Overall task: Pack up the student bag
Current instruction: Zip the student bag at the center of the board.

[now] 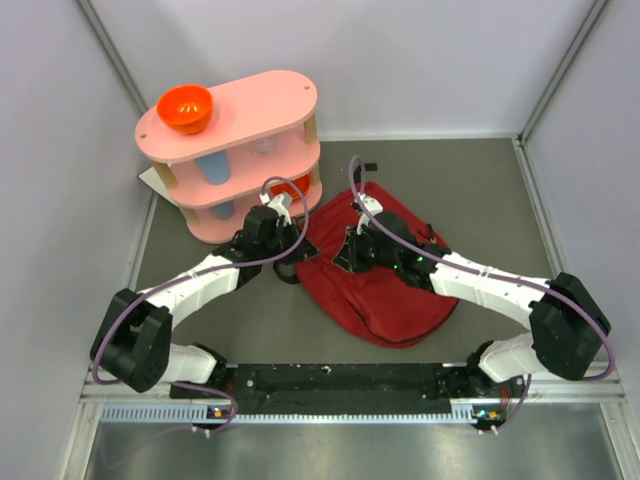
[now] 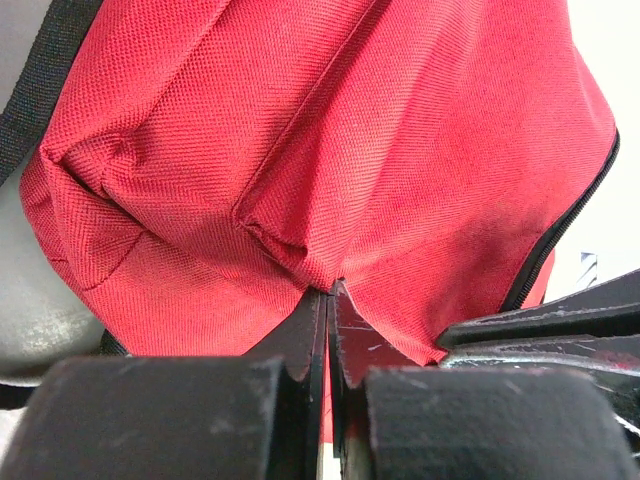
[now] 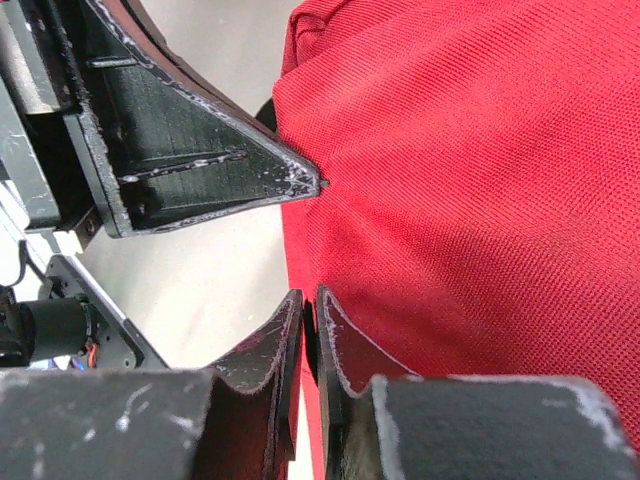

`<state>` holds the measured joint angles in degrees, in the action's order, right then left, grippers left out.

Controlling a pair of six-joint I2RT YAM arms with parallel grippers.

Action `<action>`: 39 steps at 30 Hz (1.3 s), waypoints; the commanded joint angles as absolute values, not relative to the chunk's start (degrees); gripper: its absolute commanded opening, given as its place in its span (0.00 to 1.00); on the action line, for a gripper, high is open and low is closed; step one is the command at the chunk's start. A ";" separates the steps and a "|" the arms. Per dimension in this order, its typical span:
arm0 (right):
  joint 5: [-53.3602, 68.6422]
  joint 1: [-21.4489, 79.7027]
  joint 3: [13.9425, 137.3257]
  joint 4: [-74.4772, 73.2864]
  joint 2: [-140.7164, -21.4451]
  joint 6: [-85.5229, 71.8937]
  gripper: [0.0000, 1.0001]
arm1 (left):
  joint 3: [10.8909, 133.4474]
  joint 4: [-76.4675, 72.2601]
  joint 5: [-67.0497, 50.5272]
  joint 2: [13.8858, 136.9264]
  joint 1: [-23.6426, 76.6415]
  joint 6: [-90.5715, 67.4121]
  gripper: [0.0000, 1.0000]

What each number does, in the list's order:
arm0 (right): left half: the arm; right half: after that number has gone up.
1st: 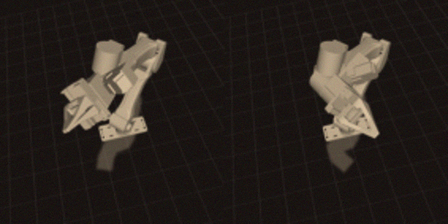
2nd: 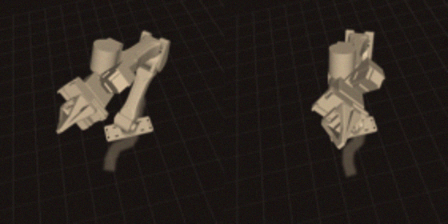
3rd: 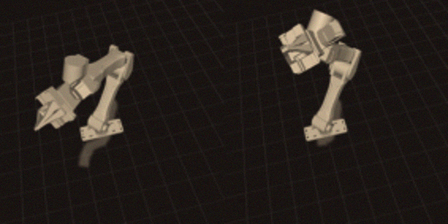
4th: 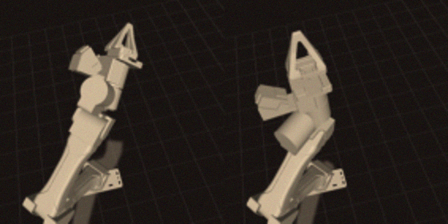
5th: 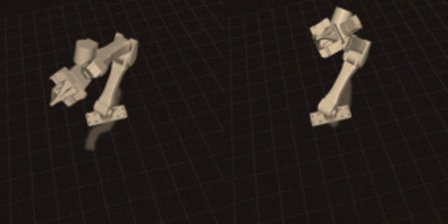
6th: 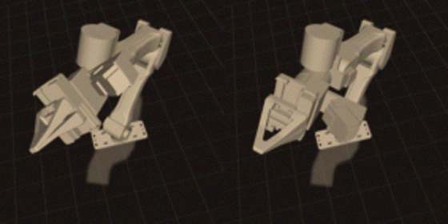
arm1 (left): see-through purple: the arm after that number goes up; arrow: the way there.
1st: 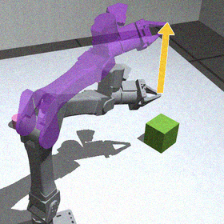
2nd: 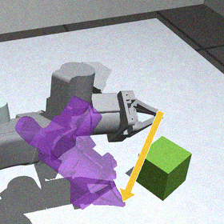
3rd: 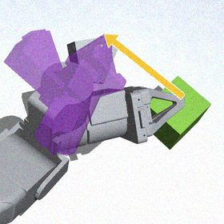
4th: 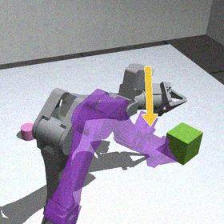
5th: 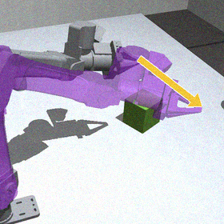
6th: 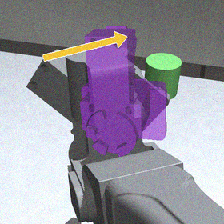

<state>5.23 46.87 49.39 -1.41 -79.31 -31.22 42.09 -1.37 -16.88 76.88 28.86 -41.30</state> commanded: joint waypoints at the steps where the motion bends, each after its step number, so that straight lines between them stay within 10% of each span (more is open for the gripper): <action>1: 7.74 46.41 49.13 5.71 -78.66 -34.10 0.09 | 41.75 -1.14 -18.54 75.32 28.74 -39.99 0.00; 18: -2.80 46.49 48.60 1.06 -76.30 -29.45 0.00 | 42.28 -1.76 -20.65 75.32 28.74 -39.99 0.00; 23: -4.13 46.49 48.78 0.18 -74.97 -28.83 0.00 | 40.35 -5.88 -25.65 73.05 28.83 -42.61 0.41; 29: -5.19 46.49 46.50 0.53 -73.66 -30.76 0.00 | 34.29 -13.78 -26.37 69.18 30.23 -51.48 0.65; 39: -7.65 46.49 45.00 0.18 -71.89 -31.73 0.00 | 34.45 -21.10 -24.53 77.52 33.48 -58.36 0.49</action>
<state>-5.87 46.70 45.23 -0.69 -74.13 -31.40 32.62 -15.55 -24.91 75.31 32.42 -55.44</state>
